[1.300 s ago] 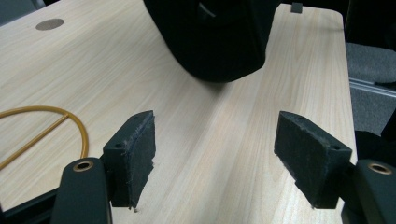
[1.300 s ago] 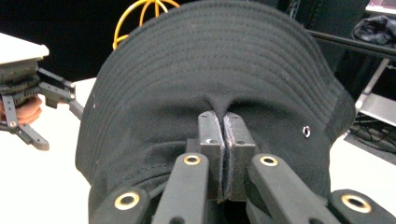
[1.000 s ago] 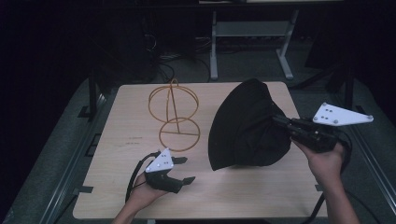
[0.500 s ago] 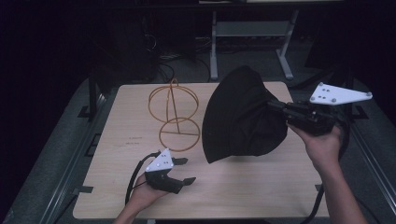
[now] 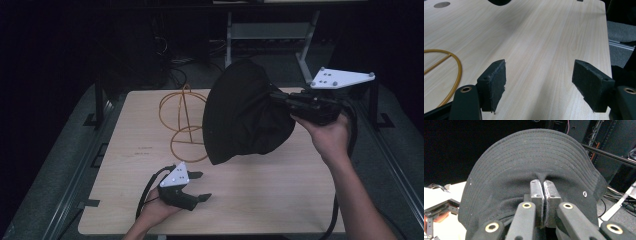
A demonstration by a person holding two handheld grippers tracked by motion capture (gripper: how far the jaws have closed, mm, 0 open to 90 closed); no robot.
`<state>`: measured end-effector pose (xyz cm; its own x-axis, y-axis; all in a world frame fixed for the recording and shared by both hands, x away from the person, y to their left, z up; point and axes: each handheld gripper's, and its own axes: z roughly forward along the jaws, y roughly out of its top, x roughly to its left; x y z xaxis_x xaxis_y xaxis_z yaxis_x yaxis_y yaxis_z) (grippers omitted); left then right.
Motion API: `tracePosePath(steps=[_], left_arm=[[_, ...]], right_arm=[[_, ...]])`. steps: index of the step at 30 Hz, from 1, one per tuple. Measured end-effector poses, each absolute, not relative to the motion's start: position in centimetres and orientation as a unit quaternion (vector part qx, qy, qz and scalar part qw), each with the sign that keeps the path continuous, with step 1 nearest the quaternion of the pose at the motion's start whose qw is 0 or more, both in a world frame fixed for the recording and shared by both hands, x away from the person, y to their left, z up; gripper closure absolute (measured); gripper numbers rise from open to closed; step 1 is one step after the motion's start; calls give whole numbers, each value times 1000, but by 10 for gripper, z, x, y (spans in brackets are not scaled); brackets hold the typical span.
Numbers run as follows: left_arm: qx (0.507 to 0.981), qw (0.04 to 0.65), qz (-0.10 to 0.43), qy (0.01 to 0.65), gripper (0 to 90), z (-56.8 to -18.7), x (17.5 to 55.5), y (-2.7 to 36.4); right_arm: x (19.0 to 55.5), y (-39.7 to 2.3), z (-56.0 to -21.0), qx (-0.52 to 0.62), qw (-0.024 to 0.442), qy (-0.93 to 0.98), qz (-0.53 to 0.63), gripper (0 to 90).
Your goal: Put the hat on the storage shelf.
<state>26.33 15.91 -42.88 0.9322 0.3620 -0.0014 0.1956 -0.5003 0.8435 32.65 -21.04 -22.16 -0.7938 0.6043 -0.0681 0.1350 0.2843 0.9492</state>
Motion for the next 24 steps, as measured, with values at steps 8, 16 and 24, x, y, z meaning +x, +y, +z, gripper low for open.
tracePosePath(steps=[8,16,24], left_arm=[[866,467,86,154,266,-431,263,155],[873,455,83,151,253,-434,262,155],[873,456,85,152,253,-435,261,155]], right_arm=[[338,-186,-211,223,206,781,545,873],[358,-153,-201,206,203,794,535,873],[370,-133,-194,198,194,796,538,872]])
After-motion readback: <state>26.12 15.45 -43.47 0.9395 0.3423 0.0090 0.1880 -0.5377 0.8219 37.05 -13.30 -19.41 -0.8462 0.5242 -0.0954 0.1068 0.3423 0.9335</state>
